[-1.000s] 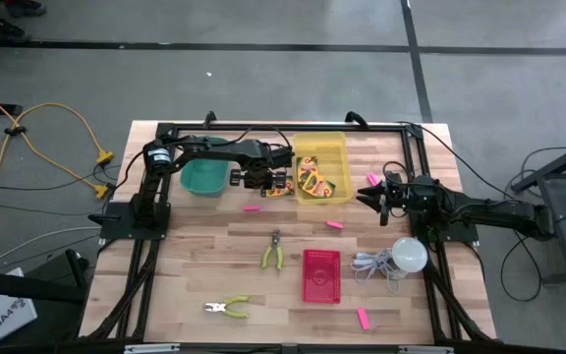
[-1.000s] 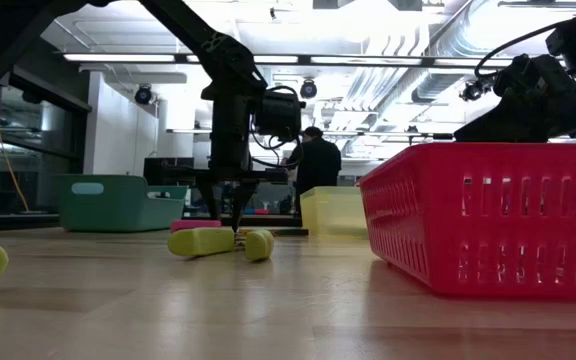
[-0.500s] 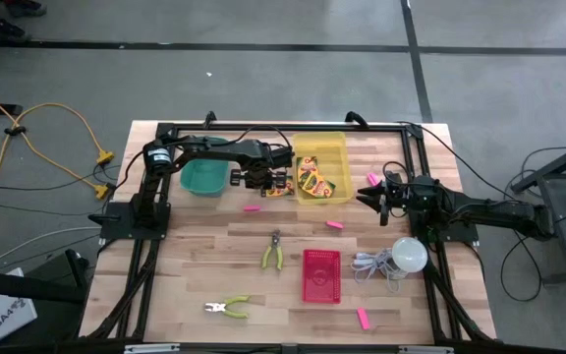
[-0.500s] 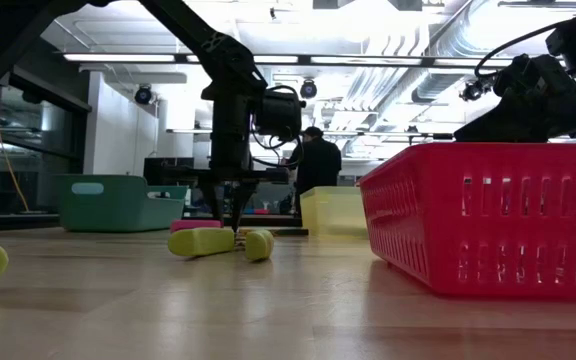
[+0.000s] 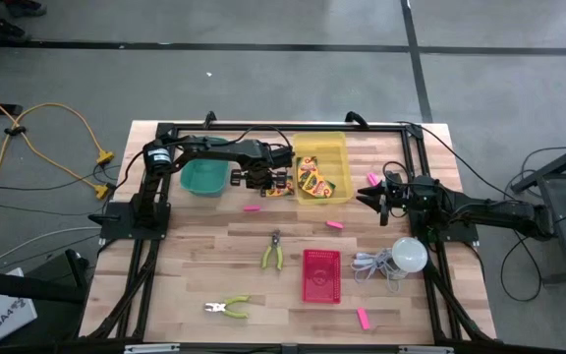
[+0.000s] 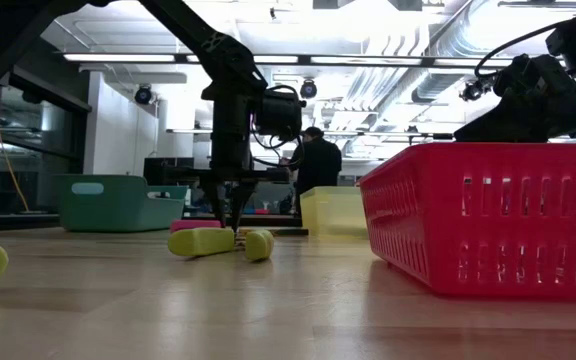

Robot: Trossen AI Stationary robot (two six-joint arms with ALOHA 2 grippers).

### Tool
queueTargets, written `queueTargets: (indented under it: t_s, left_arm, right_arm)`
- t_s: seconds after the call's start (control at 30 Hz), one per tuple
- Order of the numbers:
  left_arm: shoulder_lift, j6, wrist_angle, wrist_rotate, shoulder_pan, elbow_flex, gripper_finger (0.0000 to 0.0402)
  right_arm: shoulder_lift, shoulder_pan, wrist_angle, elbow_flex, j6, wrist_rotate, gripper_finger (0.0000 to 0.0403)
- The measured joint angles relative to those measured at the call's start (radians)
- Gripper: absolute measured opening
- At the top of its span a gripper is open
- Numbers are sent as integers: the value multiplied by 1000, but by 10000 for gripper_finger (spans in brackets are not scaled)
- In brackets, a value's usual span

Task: Pick & Place School Supplies
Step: Put the crayon box into the yellow bin

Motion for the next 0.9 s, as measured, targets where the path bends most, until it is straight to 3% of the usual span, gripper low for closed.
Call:
queueTargets:
  t_s: [0.9]
  left_arm:
    - [0, 16, -3, -4, 0, 0, 29]
  right_arm:
    - [0, 0, 0, 0, 0, 0, 110]
